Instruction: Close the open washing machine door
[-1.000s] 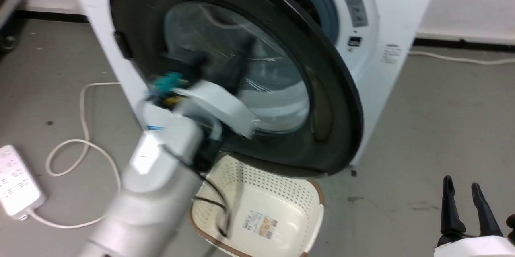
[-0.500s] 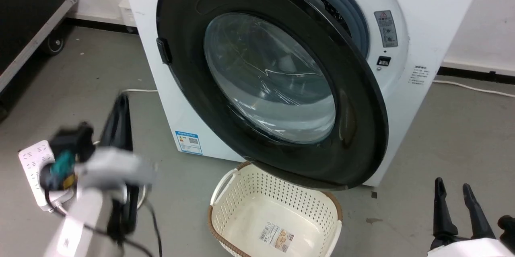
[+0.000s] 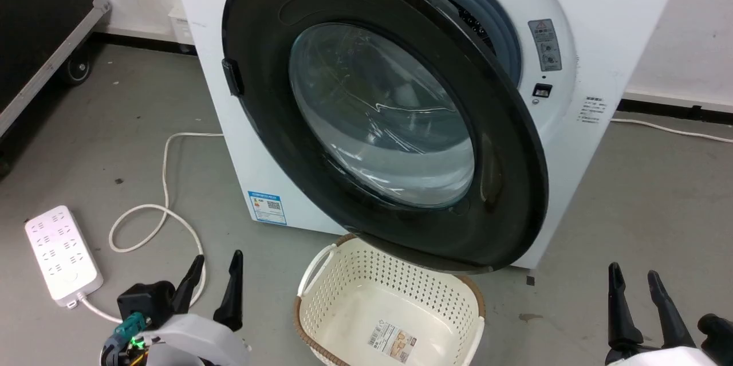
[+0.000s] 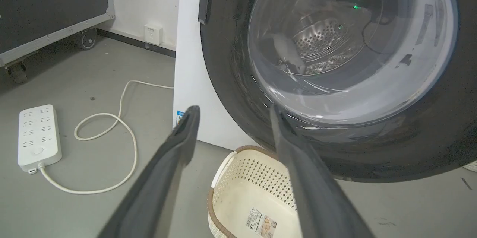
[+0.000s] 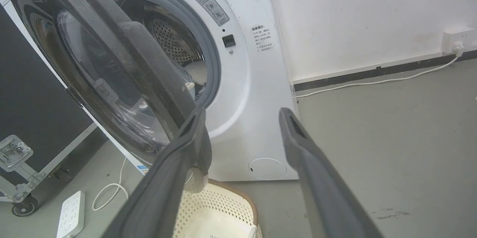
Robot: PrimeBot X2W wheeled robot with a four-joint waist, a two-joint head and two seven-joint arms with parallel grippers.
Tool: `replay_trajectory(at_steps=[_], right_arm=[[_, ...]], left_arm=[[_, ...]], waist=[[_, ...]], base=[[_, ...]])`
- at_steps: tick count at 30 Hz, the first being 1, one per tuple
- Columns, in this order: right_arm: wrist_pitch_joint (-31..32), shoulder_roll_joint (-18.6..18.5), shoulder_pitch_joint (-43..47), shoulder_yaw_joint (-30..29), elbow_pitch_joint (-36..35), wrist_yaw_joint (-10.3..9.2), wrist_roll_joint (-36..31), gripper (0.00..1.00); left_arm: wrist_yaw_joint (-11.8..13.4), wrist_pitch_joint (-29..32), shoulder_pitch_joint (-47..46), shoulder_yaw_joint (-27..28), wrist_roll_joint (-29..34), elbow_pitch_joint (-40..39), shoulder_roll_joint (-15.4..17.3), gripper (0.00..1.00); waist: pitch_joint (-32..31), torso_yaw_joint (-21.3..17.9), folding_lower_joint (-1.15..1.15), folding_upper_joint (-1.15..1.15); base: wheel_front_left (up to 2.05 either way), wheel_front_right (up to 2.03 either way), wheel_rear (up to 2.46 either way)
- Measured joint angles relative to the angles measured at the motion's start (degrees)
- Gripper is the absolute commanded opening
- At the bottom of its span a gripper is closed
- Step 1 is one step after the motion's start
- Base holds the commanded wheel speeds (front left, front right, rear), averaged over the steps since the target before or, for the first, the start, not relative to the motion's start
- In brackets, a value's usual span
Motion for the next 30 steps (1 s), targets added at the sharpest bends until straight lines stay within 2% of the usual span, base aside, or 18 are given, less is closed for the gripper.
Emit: replay_trajectory(at_steps=[2,3,4,9,10,11,12,13,14,16,18,25,27,30], right_arm=[[0.0,0.0,0.0,-0.1,0.1,0.0,-1.2,1.0],[0.0,0.0,0.0,-0.1,0.1,0.0,-1.2,0.44],[0.0,0.0,0.0,-0.3,-0.4,0.0,-4.2,0.0],[0.0,0.0,-0.2,-0.1,-4.9,0.0,-7.7,0.0],[0.0,-0.2,-0.3,1.2,-6.1,-0.01,-8.3,0.0],[0.1,-0.3,-1.3,6.6,-7.1,-0.01,-9.4,0.0],[0.1,-0.3,-1.3,6.6,-7.1,-0.01,-9.4,0.0],[3.2,-0.1,-3.0,12.4,-6.6,0.0,-10.0,0.0],[3.2,-0.1,-3.0,12.4,-6.6,0.0,-10.0,0.0],[7.2,0.2,-4.9,16.2,-4.3,0.11,-10.1,0.0],[10.2,0.2,-8.1,17.7,0.3,0.11,-11.3,0.0],[10.1,0.1,-13.7,12.2,9.3,0.1,-14.0,0.0],[8.6,0.1,-18.4,7.2,13.3,0.13,-16.7,0.0],[8.3,0.4,-20.3,5.1,14.3,0.19,-18.0,0.0]], left_arm=[[0.0,-0.4,0.5,-0.2,0.2,-0.1,0.0,1.0],[0.0,-0.4,0.5,-0.2,0.2,-0.1,0.0,1.0],[0.0,-0.8,0.8,0.0,0.6,-0.4,-0.1,1.0],[0.0,-1.2,1.2,0.1,1.2,-1.0,-0.3,1.0],[0.1,-1.2,1.2,0.1,1.3,-1.2,-0.3,1.0],[0.1,-1.3,1.2,0.1,1.7,-1.7,-0.4,1.0],[0.1,-1.3,1.2,0.1,1.7,-1.7,-0.4,1.0],[0.2,-1.3,1.2,-0.1,2.0,-1.9,-0.5,1.0],[0.2,-1.3,1.2,-0.1,2.0,-1.9,-0.5,1.0],[0.2,-1.3,1.2,-0.2,2.1,-2.0,-0.5,1.0],[0.3,-1.3,1.2,-0.3,2.2,-2.2,-0.5,1.0],[0.4,-1.3,1.0,-0.5,2.2,-2.8,-1.0,1.0],[0.5,-1.3,0.0,-0.5,2.2,-3.2,-1.5,1.0],[0.5,-1.3,-0.5,-0.5,2.2,-3.3,-1.8,1.0]], waist=[[-0.1,-0.4,0.0,0.0],[-0.1,-0.4,0.0,0.0],[-0.2,-0.6,0.0,0.0],[0.0,-0.2,0.0,0.0],[0.1,0.0,0.0,0.0],[0.3,0.3,0.0,0.0],[0.3,0.3,0.0,0.0],[0.6,0.8,0.01,0.0],[0.6,0.8,0.01,0.0],[0.8,1.2,0.01,0.0],[1.4,1.7,0.01,0.0],[3.1,3.1,0.01,0.0],[5.0,4.1,0.01,0.0],[5.9,4.5,0.01,0.0]], base=[[0.0,0.0,0.0],[0.0,0.0,0.0],[0.0,0.0,0.0],[0.0,0.0,0.0],[0.0,0.0,0.0],[0.0,0.0,0.0],[0.0,0.0,0.0],[0.0,0.0,0.0],[0.0,0.0,0.0],[0.0,0.0,0.0],[0.0,0.0,0.0],[0.0,0.0,0.0],[0.0,0.0,0.0],[0.0,0.0,0.0]])
